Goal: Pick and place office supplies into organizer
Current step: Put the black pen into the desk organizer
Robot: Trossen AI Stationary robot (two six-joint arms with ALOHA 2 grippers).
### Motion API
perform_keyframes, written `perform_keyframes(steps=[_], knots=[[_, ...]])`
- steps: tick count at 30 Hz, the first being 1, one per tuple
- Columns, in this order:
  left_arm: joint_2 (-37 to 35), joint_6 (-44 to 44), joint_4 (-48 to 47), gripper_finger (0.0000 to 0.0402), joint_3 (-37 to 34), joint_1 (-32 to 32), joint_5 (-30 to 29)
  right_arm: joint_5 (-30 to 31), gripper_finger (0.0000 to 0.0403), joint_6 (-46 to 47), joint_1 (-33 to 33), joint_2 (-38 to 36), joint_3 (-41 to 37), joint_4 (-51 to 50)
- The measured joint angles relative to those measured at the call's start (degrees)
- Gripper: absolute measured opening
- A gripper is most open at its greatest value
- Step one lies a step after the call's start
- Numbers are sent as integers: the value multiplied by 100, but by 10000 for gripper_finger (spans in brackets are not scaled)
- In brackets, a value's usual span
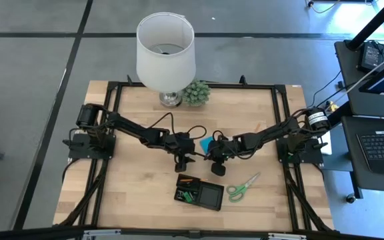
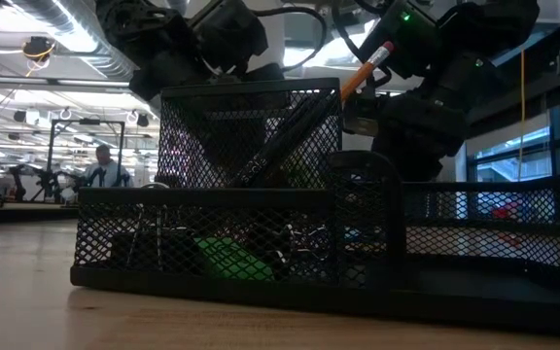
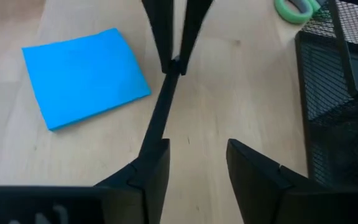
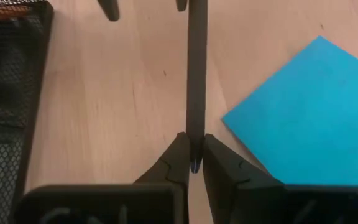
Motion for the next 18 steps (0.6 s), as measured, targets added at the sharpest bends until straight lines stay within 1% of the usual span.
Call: perform_keyframes(steps=[6,15,18], knots=[[0,1,1,113,0,1,-54,-24,31,-20,4,-2,2,0],[0,2,1,13,0,5,-69,-46,31,-26,7,-2,2,0],[0,2,0,4,0,5,-71,-64,36,-112,11,-2,2,0]])
